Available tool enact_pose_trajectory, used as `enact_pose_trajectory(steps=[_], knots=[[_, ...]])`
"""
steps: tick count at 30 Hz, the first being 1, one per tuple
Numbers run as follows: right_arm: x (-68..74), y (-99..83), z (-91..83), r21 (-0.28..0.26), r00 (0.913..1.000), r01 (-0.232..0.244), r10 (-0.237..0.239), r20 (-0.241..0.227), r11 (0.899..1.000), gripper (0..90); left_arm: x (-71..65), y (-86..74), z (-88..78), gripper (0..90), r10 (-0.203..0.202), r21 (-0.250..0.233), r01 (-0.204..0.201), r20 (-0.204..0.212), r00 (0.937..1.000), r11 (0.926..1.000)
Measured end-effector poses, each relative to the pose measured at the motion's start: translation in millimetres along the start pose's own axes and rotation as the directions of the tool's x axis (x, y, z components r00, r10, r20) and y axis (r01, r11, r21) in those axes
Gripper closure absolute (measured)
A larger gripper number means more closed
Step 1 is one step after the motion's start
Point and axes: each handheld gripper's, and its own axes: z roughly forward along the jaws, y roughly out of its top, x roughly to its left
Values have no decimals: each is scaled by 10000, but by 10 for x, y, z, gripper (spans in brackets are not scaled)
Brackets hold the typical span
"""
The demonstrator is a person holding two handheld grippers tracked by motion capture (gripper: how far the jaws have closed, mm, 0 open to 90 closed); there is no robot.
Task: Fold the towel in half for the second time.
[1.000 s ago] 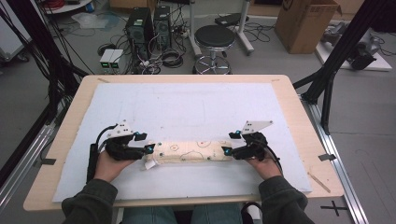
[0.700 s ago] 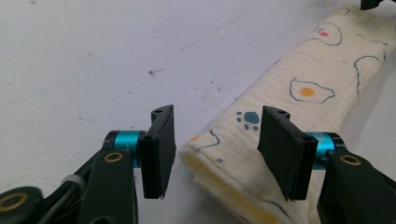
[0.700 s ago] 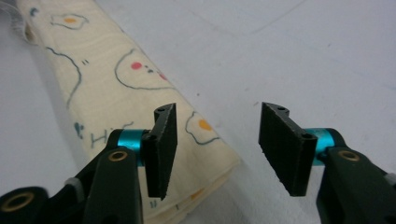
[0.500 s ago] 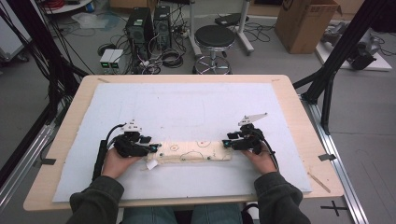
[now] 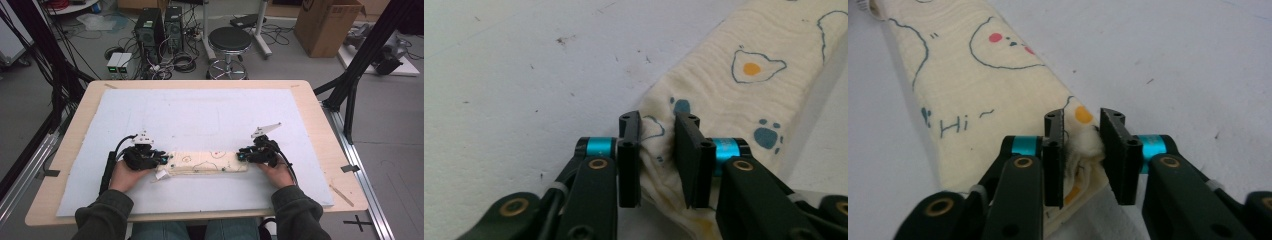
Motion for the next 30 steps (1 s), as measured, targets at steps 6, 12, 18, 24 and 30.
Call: enact_pose_trajectory(steps=[6, 12, 18, 24, 30], knots=[[14, -5, -7, -23, 9999, 27, -27, -97, 10000, 798, -31, 11, -18, 821, 338, -67, -339, -117, 9994, 9994], [25, 51, -70, -143, 9999, -41, 40, -98, 9999, 809, -36, 68, -100, 834, 173, -849, -222, -580, 9982, 9961], [4, 211, -99, -402, 9998, -8, 16, 209, 9992, 809, 26, 172, -101, 835, -119, -1298, -27, -1118, 9937, 9915], [-132, 351, -53, -512, 9981, -270, 298, 546, 9983, 809, 127, 267, -38, 834, -419, -1578, 178, -1511, 9876, 9873], [-252, 438, 20, -732, 9916, -662, 738, 1063, 9951, 806, 239, 335, 61, 828, -721, -1763, 391, -1848, 9801, 9836]])
